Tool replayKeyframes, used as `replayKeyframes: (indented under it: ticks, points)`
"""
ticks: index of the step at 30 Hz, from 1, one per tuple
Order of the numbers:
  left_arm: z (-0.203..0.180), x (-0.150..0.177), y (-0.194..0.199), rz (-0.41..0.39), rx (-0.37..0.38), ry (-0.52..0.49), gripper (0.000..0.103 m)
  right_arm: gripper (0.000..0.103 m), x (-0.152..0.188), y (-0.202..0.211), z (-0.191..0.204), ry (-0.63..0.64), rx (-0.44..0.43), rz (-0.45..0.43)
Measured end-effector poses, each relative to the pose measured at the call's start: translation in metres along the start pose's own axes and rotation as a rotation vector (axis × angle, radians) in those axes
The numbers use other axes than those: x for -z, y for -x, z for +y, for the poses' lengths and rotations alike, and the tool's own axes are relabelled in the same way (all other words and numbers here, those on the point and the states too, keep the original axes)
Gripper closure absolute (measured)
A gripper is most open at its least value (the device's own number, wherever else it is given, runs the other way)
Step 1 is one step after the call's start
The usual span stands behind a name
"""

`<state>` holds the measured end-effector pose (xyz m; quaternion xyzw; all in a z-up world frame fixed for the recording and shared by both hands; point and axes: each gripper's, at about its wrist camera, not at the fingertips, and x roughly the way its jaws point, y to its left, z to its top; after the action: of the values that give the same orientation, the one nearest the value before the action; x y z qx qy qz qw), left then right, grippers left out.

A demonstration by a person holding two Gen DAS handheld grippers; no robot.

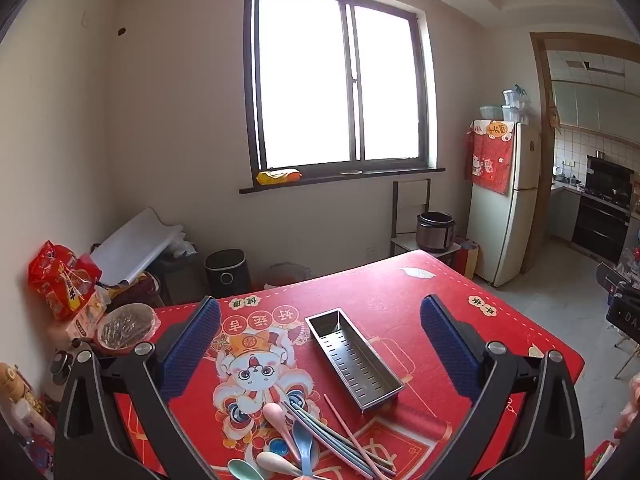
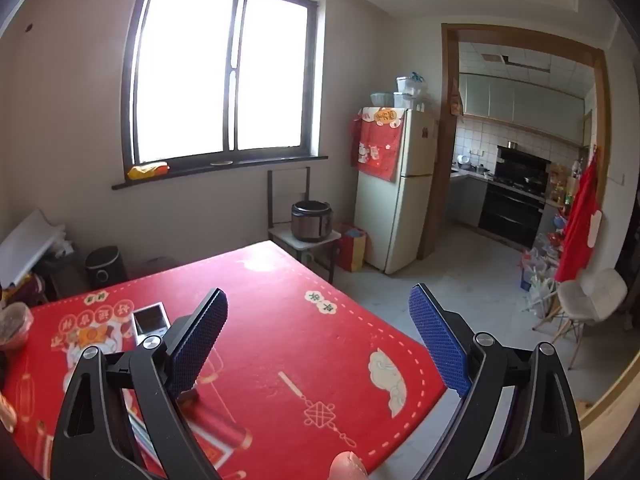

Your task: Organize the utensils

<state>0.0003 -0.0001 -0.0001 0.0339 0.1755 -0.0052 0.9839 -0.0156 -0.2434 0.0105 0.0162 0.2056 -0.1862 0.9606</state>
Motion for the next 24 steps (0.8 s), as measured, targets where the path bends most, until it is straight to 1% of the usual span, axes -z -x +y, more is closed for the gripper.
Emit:
replayKeyframes:
  ticks: [8, 12, 16, 24]
  points:
    - [-0.001, 0.000, 0.003, -0.003, 0.006, 0.003, 0.005, 0.014, 0.002, -0.003, -0.002, -0.002, -0.004, 0.003]
    - [0.001, 0.000, -0.001, 0.010, -0.001, 0.003, 0.005, 0.014, -0.003, -0.012, 0.015, 0.004, -0.020, 0.010]
    - [0.001, -0.001, 0.000, 0.010, 0.000, 0.005, 0.005, 0.014, 0.002, -0.011, 0.004, -0.010, -0.031, 0.016]
    - [0.006, -0.001, 0.000, 0.011, -0.005, 0.004, 0.005, 0.014, 0.001, -0.011, 0.007, -0.010, -0.035, 0.015]
